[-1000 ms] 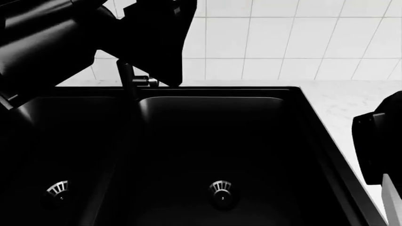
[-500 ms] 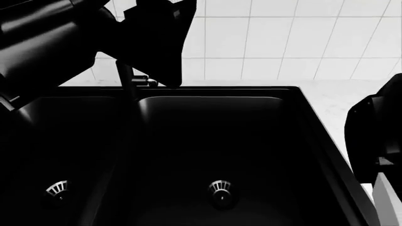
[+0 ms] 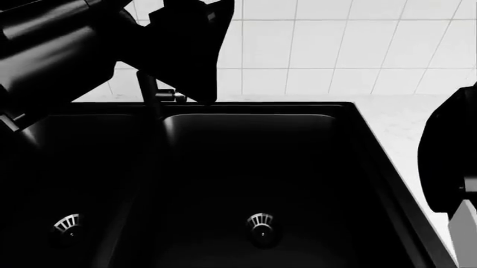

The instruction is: Pick the corn, radish from the counter and place them in the cabinet. Then close the cabinet.

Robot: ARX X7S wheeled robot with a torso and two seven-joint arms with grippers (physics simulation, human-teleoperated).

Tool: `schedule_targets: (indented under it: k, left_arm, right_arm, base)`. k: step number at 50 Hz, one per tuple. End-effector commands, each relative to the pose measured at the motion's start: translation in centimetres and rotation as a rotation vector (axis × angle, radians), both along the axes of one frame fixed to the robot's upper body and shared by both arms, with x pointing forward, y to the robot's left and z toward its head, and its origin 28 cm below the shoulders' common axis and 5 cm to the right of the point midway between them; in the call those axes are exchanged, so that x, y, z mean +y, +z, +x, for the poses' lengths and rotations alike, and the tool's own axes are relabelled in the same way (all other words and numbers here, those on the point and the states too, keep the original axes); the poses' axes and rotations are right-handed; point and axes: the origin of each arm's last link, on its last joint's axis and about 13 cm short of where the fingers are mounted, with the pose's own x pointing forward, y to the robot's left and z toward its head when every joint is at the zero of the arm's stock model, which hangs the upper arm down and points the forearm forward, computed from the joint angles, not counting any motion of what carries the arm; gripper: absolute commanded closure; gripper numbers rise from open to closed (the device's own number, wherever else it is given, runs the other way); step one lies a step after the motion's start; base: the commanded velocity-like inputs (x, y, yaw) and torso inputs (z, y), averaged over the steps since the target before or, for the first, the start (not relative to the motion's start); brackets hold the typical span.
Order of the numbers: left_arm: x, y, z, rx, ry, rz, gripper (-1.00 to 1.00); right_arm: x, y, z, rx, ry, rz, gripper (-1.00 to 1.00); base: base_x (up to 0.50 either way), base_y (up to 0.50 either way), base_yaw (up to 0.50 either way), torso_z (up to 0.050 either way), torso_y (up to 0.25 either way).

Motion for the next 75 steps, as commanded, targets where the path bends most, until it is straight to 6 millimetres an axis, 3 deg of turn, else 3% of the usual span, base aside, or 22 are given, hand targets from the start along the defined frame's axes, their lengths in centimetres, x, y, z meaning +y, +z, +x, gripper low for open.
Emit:
schedule_targets:
  k: [1,8,13,19,31,43,50,68,75]
  left_arm:
    - [0.0,0.0,0.0,0.0,0.0,0.001,-1.0]
    - [0.0,0.0,0.1,-0.001,0.0,0.001,-1.0]
    - [0.1,0.0,0.1,-0.002,0.003,-0.002,-1.0]
    - [0.1,0.6,0.0,-0.016,0.007,-0.006,-1.0]
    - [-0.2,1.8,0.5,-0.042,0.013,-0.001,-1.0]
    - [-0.1,3.5,1.5,-0.055,0.027,-0.023,-1.0]
    - [-0.3,4.1,2.6,-0.046,0.035,-0.034,-1.0]
    - [0.2,1.4,3.3,0.004,0.079,-0.03,-1.0]
    - [0.3,1.5,3.0,0.0,0.082,-0.037,-1.0]
  right_arm:
    - [0.9,0.1,1.8,0.058,-0.013,-0.012,-1.0]
    - [0.9,0.1,1.5,0.056,-0.012,-0.003,-1.0]
    - [1.1,-0.1,-0.3,0.018,0.023,0.011,-1.0]
    - [0.4,-1.4,-2.3,0.009,0.022,0.033,-1.0]
    - [-0.9,-3.0,-3.4,0.02,-0.032,0.048,-1.0]
    - [-2.1,-4.2,-3.0,0.042,-0.066,0.1,-1.0]
    - [-2.6,-5.8,-2.2,0.075,-0.076,0.143,-1.0]
    - [-1.8,-8.7,-0.2,0.166,-0.02,0.343,-1.0]
    - [-2.0,-8.5,0.6,0.222,0.062,0.504,-1.0]
  base:
    - [0.0,0.0,0.0,0.0,-0.012]
    - [0.0,0.0,0.0,0.001,-0.006]
    - [0.0,0.0,0.0,0.002,-0.004]
    - [-0.01,0.0,0.0,0.0,0.0]
    - [-0.47,0.04,0.0,0.0,0.0]
    - [-0.5,0.13,0.0,0.0,-0.002]
    - [-0.36,0.49,0.0,0.001,-0.001]
    - [-0.26,0.5,0.0,0.0,-0.001]
    - [-0.25,0.5,0.0,0.0,0.0]
